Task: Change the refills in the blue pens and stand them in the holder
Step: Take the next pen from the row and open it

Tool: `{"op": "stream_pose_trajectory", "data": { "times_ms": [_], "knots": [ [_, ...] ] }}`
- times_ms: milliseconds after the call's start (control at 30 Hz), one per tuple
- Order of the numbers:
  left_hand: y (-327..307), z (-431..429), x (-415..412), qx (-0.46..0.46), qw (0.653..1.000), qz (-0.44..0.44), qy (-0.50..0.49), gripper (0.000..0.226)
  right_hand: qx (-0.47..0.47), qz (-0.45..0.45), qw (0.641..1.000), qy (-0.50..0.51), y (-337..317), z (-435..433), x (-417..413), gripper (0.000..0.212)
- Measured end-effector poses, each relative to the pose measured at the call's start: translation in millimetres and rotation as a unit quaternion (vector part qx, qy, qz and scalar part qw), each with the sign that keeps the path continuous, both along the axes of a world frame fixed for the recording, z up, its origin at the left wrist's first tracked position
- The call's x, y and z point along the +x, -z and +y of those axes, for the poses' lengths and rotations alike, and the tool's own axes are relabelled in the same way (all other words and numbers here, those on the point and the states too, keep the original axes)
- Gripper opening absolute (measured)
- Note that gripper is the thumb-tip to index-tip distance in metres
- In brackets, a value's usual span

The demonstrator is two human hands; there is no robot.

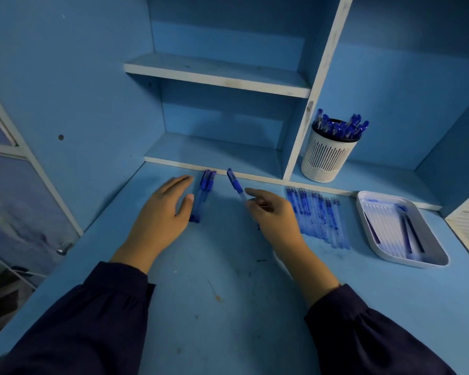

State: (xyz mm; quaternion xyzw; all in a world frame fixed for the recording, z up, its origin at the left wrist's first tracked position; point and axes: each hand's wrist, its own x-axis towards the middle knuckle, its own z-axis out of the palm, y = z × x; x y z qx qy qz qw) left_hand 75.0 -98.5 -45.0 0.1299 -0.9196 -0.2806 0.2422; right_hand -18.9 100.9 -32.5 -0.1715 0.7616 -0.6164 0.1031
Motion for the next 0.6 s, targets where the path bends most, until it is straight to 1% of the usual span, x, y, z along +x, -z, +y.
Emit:
{"op": "stream_pose_trajectory", "data": {
  "times_ms": [67, 133, 233, 300, 400, 533, 600],
  "knots": [
    [-3.7, 17.0, -3.7, 0.034, 0.996, 0.069, 0.038, 0.04, -0.061, -0.042, 0.997, -0.004, -3.0, 6.5, 8.9, 0.023],
    [-5.8, 37.0, -8.3, 0.123, 0.984, 0.109, 0.065, 0.038, -0.106, -0.054, 0.993, -0.007, -4.6, 11.9, 17.3, 0.021],
    [-9.7, 67.1, -13.2, 0.268, 0.956, 0.097, 0.075, 0.037, -0.139, -0.049, 0.989, -0.01, -5.5, 19.7, 29.2, 0.02],
    [-11.9, 84.0, -15.0, 0.325, 0.936, 0.1, 0.09, 0.035, -0.143, -0.031, 0.989, 0.0, -5.9, 25.7, 36.7, 0.019],
    [-16.1, 104.3, -15.1, 0.357, 0.921, 0.113, 0.109, 0.038, -0.141, 0.001, 0.99, 0.013, -5.1, 33.7, 46.6, 0.021],
    [-17.5, 120.9, -15.8, 0.394, 0.902, 0.15, 0.09, 0.038, -0.132, 0.04, 0.99, 0.016, -4.2, 43.9, 53.6, 0.026],
    [-17.7, 125.1, -15.6, 0.408, 0.893, 0.169, 0.086, 0.039, -0.121, 0.056, 0.991, 0.017, -5.2, 50.1, 55.3, 0.024]
  ]
}}
